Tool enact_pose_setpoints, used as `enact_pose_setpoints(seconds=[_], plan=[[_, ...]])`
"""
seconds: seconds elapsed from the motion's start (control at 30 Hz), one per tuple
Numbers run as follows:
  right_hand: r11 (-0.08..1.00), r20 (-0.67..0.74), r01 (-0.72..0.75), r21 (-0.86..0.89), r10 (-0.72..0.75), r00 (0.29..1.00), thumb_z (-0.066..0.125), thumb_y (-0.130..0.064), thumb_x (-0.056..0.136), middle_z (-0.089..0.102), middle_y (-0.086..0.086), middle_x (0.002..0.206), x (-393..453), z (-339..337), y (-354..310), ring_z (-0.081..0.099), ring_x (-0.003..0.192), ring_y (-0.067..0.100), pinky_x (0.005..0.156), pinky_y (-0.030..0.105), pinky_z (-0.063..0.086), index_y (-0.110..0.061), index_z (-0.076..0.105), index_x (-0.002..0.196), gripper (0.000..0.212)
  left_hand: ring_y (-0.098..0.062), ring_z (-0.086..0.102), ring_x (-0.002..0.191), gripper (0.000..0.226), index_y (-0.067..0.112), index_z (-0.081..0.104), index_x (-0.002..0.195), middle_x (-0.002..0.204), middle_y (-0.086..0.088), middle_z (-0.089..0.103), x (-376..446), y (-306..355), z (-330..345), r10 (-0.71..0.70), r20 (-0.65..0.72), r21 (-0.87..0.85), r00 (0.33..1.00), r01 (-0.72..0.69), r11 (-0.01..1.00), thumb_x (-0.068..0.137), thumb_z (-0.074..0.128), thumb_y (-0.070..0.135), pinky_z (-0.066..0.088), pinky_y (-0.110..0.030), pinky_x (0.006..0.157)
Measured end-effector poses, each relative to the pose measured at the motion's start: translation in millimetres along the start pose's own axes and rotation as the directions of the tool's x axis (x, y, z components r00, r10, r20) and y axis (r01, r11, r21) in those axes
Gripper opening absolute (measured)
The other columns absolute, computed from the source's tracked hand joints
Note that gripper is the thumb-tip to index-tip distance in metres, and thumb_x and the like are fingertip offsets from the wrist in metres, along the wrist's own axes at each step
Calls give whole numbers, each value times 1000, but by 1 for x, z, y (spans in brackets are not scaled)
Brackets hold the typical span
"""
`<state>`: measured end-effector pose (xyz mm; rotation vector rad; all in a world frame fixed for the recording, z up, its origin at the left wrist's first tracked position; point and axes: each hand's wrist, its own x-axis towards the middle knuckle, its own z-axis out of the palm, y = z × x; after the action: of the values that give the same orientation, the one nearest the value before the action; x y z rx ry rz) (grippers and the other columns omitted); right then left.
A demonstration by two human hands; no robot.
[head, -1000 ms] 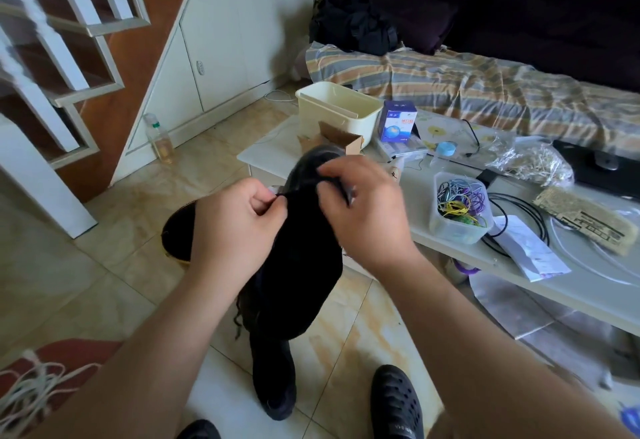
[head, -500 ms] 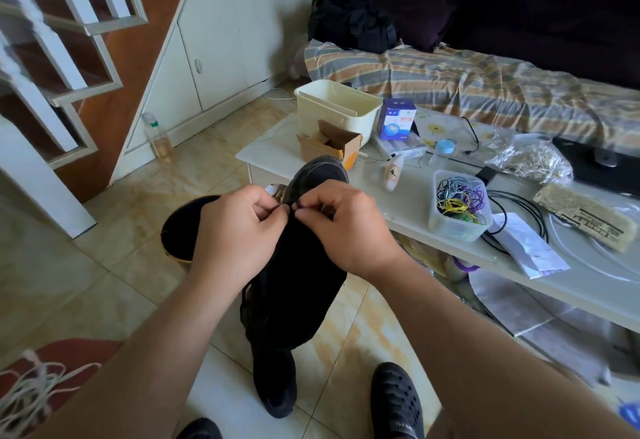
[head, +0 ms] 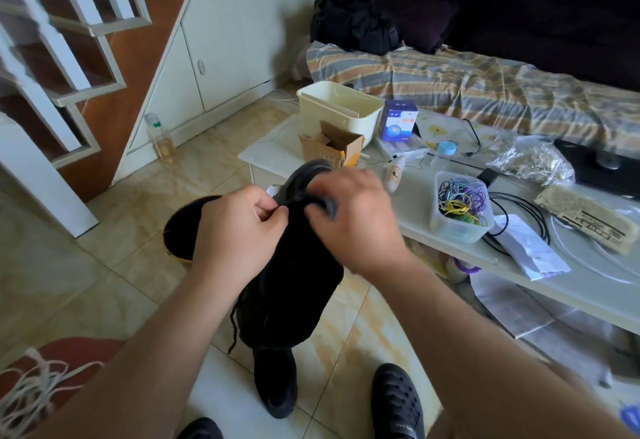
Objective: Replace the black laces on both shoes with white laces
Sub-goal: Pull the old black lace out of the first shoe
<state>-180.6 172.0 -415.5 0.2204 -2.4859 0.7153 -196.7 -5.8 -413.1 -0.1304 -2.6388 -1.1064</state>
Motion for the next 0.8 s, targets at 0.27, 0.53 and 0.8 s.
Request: enact_pose_setpoints(seconds=[0.27,0.53,0.8], plan=[[991,122,-132,13,130,984,66,-18,88,70,3,81,-1,7,1,64,79,26,72,39,54,-18,72,85,7,3,64,65,16,26,69,76,65,25,67,-3,-2,2,-9,63,6,998,8,1000,88,76,33,42,-15,57],[791,158,-611,-10,605,780,56,-13,89,62,2,119,0,-14,59,64,100,19,89,37,54,-24,65,113,28,2,64,64,17,26,69,76,63,24,67,3,-9,-8,-23,17,3,1000,23,1000,90,77,32,48,-24,58],[1000,213,25,-17,-21,977,64,-33,85,70,-4,92,-6,16,-1,62,93,27,77,46,54,-25,74,105,23,4,64,68,16,25,70,76,62,20,68,-3,1,8,3,52,36,999,-4,999,86,76,35,41,-12,58]])
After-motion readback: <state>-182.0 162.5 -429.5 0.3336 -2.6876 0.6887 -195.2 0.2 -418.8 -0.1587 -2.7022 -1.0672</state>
